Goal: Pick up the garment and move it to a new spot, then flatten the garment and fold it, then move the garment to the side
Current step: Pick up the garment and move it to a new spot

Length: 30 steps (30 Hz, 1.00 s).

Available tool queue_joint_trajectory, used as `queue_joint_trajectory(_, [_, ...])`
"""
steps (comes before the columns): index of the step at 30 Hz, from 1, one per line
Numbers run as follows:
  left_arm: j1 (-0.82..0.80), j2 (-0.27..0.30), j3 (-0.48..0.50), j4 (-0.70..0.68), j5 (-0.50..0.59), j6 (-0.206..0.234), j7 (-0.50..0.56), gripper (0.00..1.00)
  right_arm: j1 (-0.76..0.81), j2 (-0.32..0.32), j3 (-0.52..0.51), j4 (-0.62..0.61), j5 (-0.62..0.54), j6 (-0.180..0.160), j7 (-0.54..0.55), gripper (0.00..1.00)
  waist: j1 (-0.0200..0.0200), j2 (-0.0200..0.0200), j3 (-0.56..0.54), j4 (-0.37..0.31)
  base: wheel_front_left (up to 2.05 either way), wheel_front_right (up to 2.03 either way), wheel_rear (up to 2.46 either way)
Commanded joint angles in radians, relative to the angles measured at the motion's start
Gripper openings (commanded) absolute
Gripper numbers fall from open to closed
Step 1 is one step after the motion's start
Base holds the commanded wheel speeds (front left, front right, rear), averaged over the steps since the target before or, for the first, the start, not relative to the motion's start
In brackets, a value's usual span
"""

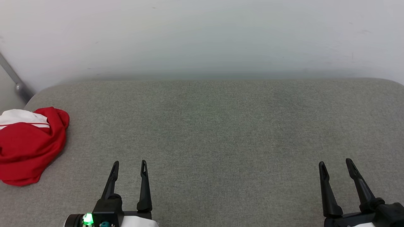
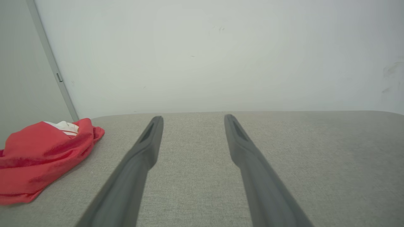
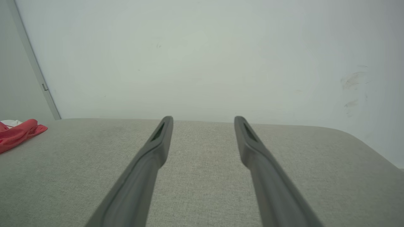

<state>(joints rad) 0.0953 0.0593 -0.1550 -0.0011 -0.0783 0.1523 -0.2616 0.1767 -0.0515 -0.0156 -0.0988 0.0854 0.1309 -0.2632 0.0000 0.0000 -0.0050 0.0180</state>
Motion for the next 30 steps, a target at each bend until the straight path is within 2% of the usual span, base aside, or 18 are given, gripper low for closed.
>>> queue_joint_trajectory(1, [0.005, -0.001, 0.004, 0.002, 0.000, -0.002, -0.005, 1.00, 0.009, 0.002, 0.002, -0.002, 0.004, 0.000, -0.002, 1.00, 0.0000, 0.0000, 0.000, 0.000, 0.00, 0.00, 0.00])
queue_joint_trajectory(7, [0.008, -0.007, 0.018, 0.012, -0.010, -0.018, -0.005, 1.00, 0.008, 0.002, 0.004, 0.007, 0.027, 0.000, -0.002, 1.00, 0.0000, 0.0000, 0.000, 0.001, 0.00, 0.00, 0.00])
queue_joint_trajectory(22, [0.006, -0.009, 0.017, 0.021, -0.020, -0.016, -0.004, 1.00, 0.010, 0.002, 0.005, 0.020, 0.052, 0.000, -0.002, 1.00, 0.0000, 0.0000, 0.000, 0.005, 0.00, 0.00, 0.00])
queue_joint_trajectory(30, [0.003, -0.010, 0.017, 0.022, -0.016, -0.014, -0.004, 1.00, 0.020, 0.002, 0.004, 0.017, 0.055, 0.000, -0.002, 1.00, 0.0000, 0.0000, 0.004, 0.042, 0.00, 0.00, 0.00])
